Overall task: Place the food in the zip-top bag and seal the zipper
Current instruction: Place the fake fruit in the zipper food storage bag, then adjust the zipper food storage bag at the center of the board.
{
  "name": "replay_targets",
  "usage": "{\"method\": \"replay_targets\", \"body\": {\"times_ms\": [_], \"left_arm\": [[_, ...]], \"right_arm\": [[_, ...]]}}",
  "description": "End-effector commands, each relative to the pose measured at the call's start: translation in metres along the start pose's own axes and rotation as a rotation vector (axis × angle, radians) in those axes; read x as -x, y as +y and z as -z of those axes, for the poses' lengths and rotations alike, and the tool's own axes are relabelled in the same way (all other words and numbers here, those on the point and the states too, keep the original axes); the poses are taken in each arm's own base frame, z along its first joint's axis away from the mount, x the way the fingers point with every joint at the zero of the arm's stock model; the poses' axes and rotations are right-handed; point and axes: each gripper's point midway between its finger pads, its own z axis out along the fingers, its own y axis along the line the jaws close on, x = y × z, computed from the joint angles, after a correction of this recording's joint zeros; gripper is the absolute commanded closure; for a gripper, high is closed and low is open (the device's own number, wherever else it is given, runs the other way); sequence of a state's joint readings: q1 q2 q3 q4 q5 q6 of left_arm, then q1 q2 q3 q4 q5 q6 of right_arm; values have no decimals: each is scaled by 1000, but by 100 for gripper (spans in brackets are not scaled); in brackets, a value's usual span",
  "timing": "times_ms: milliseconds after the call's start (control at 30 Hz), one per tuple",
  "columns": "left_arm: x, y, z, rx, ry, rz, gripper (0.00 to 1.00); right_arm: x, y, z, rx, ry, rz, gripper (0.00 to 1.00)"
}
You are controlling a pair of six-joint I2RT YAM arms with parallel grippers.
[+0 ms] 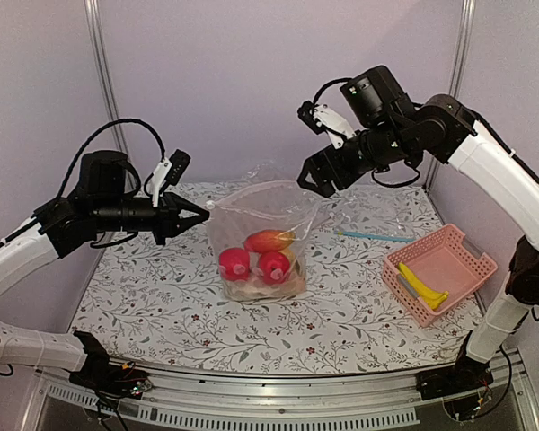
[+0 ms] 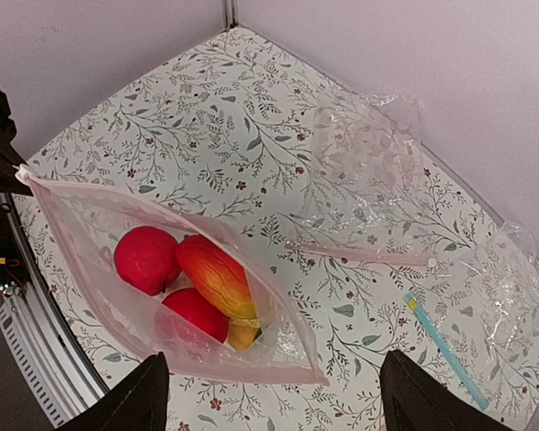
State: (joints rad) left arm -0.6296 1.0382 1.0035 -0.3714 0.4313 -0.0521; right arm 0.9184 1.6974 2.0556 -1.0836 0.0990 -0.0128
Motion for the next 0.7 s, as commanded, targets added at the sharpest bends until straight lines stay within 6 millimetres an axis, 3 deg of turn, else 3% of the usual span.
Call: {"method": "replay_targets", "body": {"times_ms": [0, 200, 400, 667], "left_arm": [[10, 0, 4, 4, -39, -23, 100], [10, 0, 4, 3, -39, -21, 100], [10, 0, 4, -1, -38, -19, 100], [10, 0, 4, 1, -37, -21, 100]], "right_arm": [[3, -26, 10, -108, -40, -169, 20], [-9, -29, -2, -115, 12, -189, 28], [-28, -45, -22, -179, 94, -212, 40], [-34, -38, -42, -139, 149, -199, 53]]}}
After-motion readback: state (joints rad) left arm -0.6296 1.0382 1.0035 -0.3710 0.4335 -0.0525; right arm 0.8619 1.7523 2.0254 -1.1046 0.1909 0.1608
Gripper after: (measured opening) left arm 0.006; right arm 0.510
